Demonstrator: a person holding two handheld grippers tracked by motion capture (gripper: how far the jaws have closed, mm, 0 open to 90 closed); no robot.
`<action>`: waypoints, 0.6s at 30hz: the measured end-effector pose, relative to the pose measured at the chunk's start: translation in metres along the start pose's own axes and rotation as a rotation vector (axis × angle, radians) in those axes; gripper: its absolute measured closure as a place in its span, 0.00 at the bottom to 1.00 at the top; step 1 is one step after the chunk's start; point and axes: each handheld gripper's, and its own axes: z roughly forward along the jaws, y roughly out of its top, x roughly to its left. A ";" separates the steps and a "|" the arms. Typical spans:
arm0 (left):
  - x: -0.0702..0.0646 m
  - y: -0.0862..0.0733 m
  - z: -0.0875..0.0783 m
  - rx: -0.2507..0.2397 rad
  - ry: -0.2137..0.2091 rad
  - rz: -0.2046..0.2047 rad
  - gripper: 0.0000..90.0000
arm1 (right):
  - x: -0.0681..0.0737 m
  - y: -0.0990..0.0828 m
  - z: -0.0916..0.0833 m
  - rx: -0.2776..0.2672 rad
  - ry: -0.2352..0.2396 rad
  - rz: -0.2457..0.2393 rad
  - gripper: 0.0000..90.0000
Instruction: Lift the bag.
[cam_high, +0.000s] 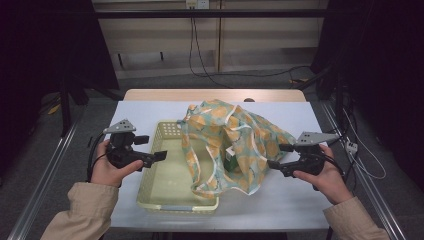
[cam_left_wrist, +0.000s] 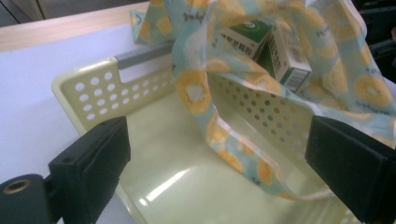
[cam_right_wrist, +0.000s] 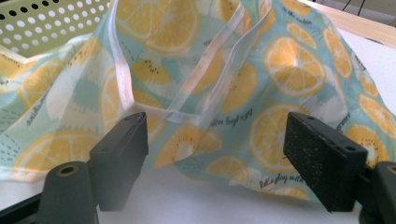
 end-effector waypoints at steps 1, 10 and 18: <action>0.000 -0.002 -0.001 0.009 -0.001 -0.002 0.07 | 0.000 -0.001 0.000 0.001 0.001 0.000 0.25; 0.003 -0.014 -0.007 -0.006 -0.001 -0.008 0.07 | 0.000 -0.015 0.002 0.003 0.002 0.019 0.25; 0.006 -0.025 -0.014 -0.007 0.007 -0.008 0.08 | 0.001 -0.025 0.000 -0.003 0.001 0.026 0.25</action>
